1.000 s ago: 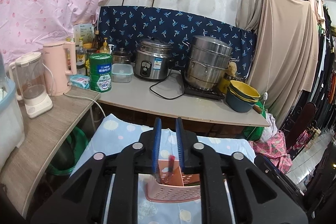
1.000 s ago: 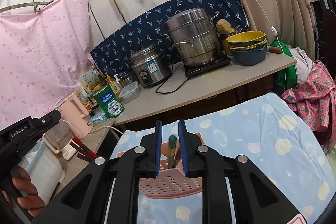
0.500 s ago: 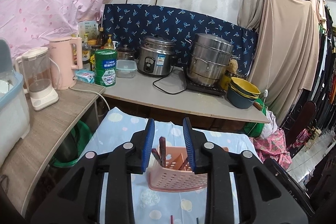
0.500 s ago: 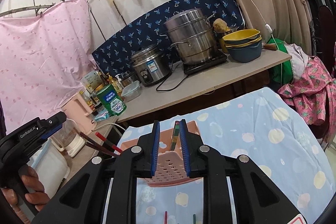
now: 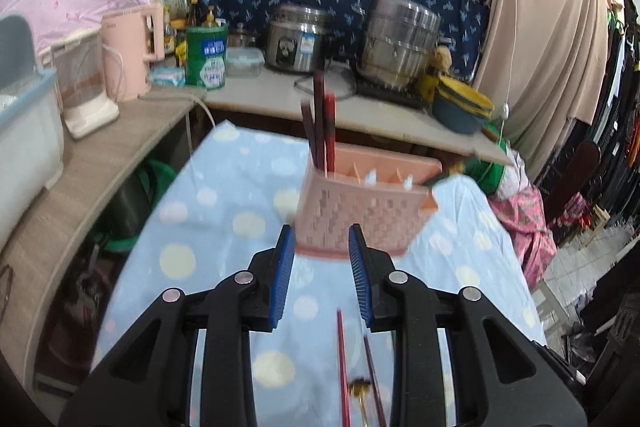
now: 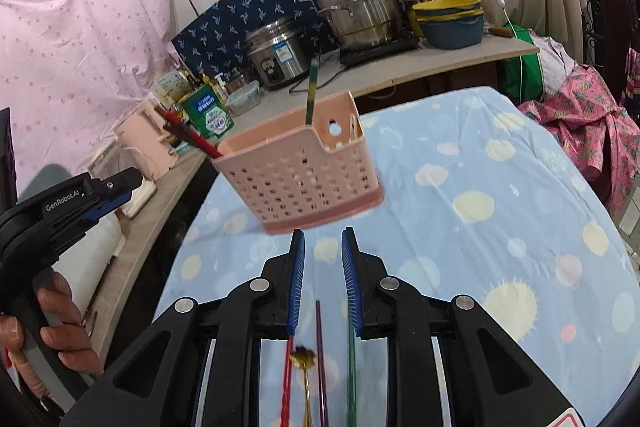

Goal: Organize utensils
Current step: 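Move both tools back down toward the remaining utensils, then grasp the green chopstick with right tool while left tool grasps a red chopstick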

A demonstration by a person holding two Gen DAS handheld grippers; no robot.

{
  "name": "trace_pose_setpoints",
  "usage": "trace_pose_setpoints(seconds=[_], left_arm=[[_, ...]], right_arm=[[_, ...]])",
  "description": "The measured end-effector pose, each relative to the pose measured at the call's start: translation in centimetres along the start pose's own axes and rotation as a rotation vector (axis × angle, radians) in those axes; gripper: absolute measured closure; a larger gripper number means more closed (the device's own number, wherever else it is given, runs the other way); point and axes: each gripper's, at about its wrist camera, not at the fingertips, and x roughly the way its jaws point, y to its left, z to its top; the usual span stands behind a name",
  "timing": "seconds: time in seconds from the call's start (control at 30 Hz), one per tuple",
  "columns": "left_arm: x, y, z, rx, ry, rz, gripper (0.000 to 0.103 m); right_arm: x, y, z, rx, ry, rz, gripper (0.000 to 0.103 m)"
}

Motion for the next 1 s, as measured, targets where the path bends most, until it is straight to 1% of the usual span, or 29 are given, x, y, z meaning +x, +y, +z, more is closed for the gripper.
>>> trace_pose_setpoints(seconds=[0.13,0.27,0.5,0.63,0.73,0.9,1.0], left_arm=[[0.4,0.0,-3.8,0.014,0.077,0.001,0.076],[0.8,0.0,-6.9,0.031,0.138,0.006,0.076],[0.9,0.3,-11.4,0.044,0.228,0.009,0.076],[1.2,0.4,-13.1,0.054,0.260,0.013,0.076],[1.3,0.5,-14.0,0.054,0.280,0.015,0.076],[1.4,0.6,-14.7,0.059,0.298,0.026,0.076],[1.5,0.7,-15.0,0.059,0.306,0.031,0.076]], right_arm=[[0.1,-0.7,-3.8,-0.019,0.083,-0.026,0.083],[0.1,-1.1,-7.2,-0.044,0.156,-0.045,0.083],[-0.1,-0.7,-12.0,-0.121,0.242,-0.083,0.083],[0.2,-0.8,-13.4,-0.131,0.283,-0.089,0.083],[0.3,-0.5,-14.1,-0.156,0.299,-0.097,0.083],[0.8,-0.7,-14.8,-0.158,0.323,-0.104,0.083],[0.8,-0.7,-15.0,-0.165,0.324,-0.110,0.086]])
